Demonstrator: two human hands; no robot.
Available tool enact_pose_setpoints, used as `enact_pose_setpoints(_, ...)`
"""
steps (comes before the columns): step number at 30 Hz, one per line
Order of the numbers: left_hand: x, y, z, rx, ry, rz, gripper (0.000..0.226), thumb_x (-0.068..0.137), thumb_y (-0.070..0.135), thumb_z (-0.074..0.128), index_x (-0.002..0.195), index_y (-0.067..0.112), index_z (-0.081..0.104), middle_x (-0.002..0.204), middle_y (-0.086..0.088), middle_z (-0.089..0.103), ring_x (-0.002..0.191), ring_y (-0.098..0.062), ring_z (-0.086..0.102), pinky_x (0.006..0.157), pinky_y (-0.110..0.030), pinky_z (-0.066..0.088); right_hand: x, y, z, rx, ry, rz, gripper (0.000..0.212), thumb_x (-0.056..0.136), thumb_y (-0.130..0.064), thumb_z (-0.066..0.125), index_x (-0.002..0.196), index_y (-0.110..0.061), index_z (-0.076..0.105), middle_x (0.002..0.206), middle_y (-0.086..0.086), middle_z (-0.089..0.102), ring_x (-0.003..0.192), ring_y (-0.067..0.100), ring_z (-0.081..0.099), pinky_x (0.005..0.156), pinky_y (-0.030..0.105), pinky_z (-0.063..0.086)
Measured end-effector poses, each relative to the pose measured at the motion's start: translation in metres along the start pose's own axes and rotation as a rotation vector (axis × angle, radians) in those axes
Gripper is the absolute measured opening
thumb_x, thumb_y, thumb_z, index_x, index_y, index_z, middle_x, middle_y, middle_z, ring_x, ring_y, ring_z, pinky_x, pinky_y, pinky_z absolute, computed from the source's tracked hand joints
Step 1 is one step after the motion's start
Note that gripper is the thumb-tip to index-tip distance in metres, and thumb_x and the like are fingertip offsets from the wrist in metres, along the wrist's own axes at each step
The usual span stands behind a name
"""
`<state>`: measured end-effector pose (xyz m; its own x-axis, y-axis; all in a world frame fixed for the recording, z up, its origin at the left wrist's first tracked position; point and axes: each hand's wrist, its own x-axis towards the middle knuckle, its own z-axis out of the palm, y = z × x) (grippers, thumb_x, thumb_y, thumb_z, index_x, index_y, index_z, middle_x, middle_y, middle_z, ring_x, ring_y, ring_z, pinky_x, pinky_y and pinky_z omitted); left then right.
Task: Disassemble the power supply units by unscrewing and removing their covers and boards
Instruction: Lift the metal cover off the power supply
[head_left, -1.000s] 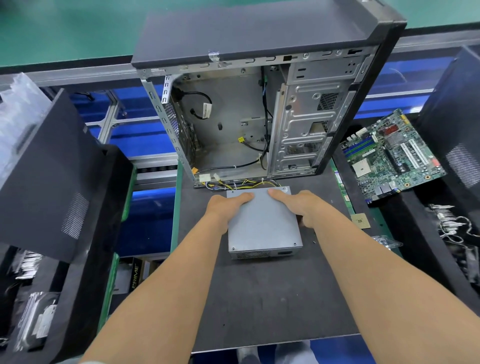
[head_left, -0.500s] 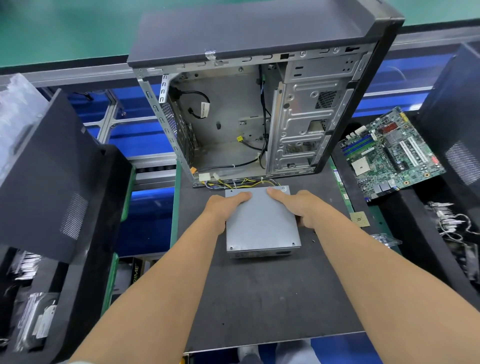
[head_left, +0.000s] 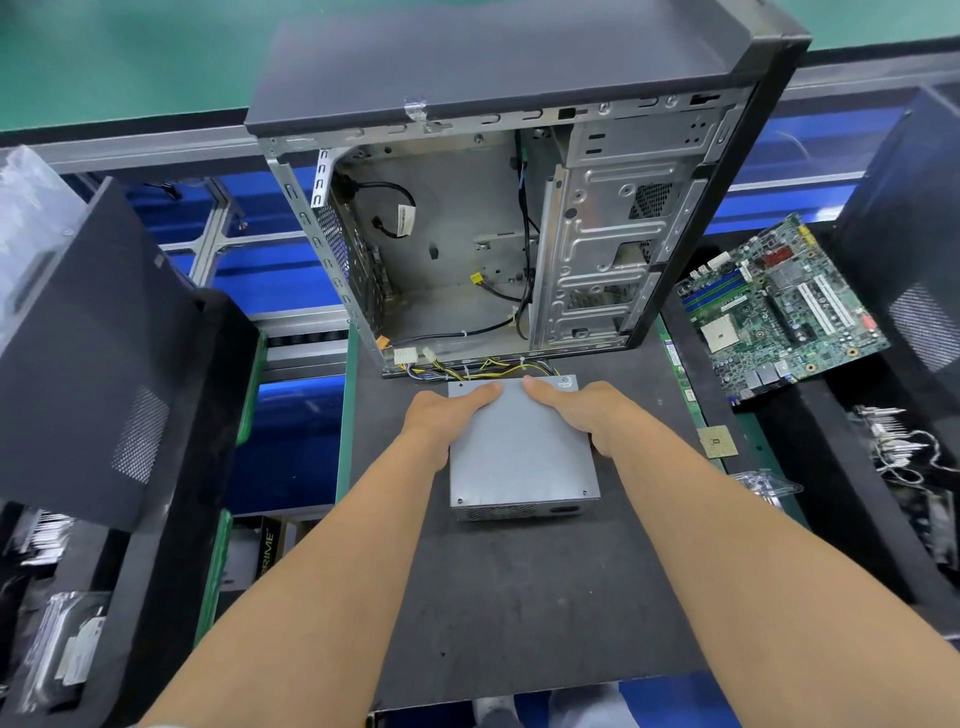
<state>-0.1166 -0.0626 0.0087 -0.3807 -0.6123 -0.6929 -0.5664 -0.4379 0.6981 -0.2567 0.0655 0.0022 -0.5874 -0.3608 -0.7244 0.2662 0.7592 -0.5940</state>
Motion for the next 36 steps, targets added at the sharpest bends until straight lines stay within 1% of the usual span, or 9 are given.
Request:
enact_pose_setpoints(7, 0.003, -0.001, 0.000, -0.010, -0.019, 0.006, 0.048, 0.071, 0.044, 0.089, 0.084, 0.013, 0.054, 0.090, -0.005, 0.069, 0.077, -0.021, 0.070, 0.060, -0.032, 0.057, 0.002, -0.001, -0.003, -0.027, -0.003, -0.007, 0.092, 0.059, -0.074, 0.078, 0.117, -0.006, 0.058, 0.117, 0.009, 0.064, 0.103, 0.031, 0.064, 0.096, 0.045, 0.052)
enact_pose_setpoints(10, 0.002, -0.003, 0.000, -0.014, -0.007, 0.015, 0.053, 0.073, 0.044, 0.088, 0.076, 0.018, 0.042, 0.082, 0.001, 0.061, 0.070, -0.015, 0.065, 0.050, -0.026, 0.050, 0.003, 0.001, -0.002, -0.006, 0.009, -0.021, 0.084, 0.057, -0.074, 0.079, 0.106, -0.008, 0.060, 0.112, 0.009, 0.066, 0.098, 0.030, 0.066, 0.093, 0.045, 0.054)
enact_pose_setpoints(14, 0.002, -0.005, -0.001, -0.005, -0.006, 0.026, 0.046, 0.075, 0.043, 0.087, 0.078, 0.016, 0.050, 0.081, 0.000, 0.065, 0.066, -0.014, 0.066, 0.040, -0.020, 0.047, 0.002, 0.003, -0.003, 0.018, 0.011, -0.027, 0.080, 0.058, -0.072, 0.080, 0.101, -0.009, 0.058, 0.113, 0.010, 0.065, 0.099, 0.030, 0.066, 0.093, 0.046, 0.054)
enact_pose_setpoints(16, 0.003, -0.006, -0.002, -0.008, -0.024, 0.025, 0.042, 0.076, 0.043, 0.086, 0.083, 0.014, 0.057, 0.085, -0.001, 0.069, 0.070, -0.016, 0.068, 0.047, -0.022, 0.050, 0.002, 0.005, -0.003, 0.028, 0.011, -0.033, 0.074, 0.060, -0.070, 0.080, 0.095, -0.011, 0.055, 0.113, 0.010, 0.065, 0.099, 0.030, 0.066, 0.093, 0.046, 0.054)
enact_pose_setpoints(21, 0.004, -0.010, -0.004, 0.020, -0.054, 0.027, 0.045, 0.076, 0.048, 0.085, 0.094, 0.015, 0.060, 0.096, -0.002, 0.071, 0.080, -0.017, 0.070, 0.056, -0.026, 0.052, 0.001, 0.006, -0.004, 0.068, -0.015, -0.038, 0.077, 0.063, -0.066, 0.082, 0.106, -0.006, 0.059, 0.115, 0.012, 0.066, 0.102, 0.032, 0.066, 0.094, 0.046, 0.054)
enact_pose_setpoints(26, 0.005, -0.013, -0.002, 0.000, -0.069, 0.020, 0.069, 0.075, 0.047, 0.086, 0.121, 0.009, 0.051, 0.113, -0.008, 0.068, 0.096, -0.027, 0.070, 0.086, -0.046, 0.059, 0.001, 0.004, -0.004, 0.060, -0.031, -0.034, 0.076, 0.065, -0.067, 0.079, 0.107, -0.007, 0.058, 0.116, 0.011, 0.066, 0.104, 0.032, 0.066, 0.095, 0.047, 0.053)
enact_pose_setpoints(29, 0.007, -0.013, -0.003, 0.034, -0.072, 0.037, 0.062, 0.076, 0.049, 0.084, 0.115, 0.009, 0.058, 0.108, -0.007, 0.071, 0.093, -0.026, 0.072, 0.085, -0.044, 0.060, -0.002, 0.003, -0.003, 0.037, -0.027, -0.035, 0.081, 0.066, -0.069, 0.077, 0.114, -0.007, 0.057, 0.117, 0.010, 0.065, 0.104, 0.031, 0.065, 0.096, 0.046, 0.053)
enact_pose_setpoints(33, 0.010, -0.014, -0.005, 0.062, -0.078, 0.049, 0.060, 0.077, 0.051, 0.082, 0.114, 0.007, 0.064, 0.107, -0.006, 0.073, 0.092, -0.026, 0.072, 0.086, -0.043, 0.060, -0.004, 0.005, -0.003, 0.060, -0.007, -0.040, 0.068, 0.072, -0.065, 0.076, 0.104, -0.010, 0.051, 0.117, 0.009, 0.064, 0.100, 0.029, 0.065, 0.091, 0.044, 0.054)
enact_pose_setpoints(36, 0.009, -0.016, -0.006, 0.073, -0.053, 0.057, 0.065, 0.077, 0.054, 0.081, 0.117, 0.007, 0.062, 0.110, -0.006, 0.071, 0.096, -0.027, 0.070, 0.090, -0.046, 0.058, -0.008, 0.001, -0.003, 0.032, -0.025, -0.048, 0.079, 0.078, -0.064, 0.071, 0.130, -0.009, 0.046, 0.118, 0.004, 0.060, 0.090, 0.022, 0.059, 0.074, 0.035, 0.048)
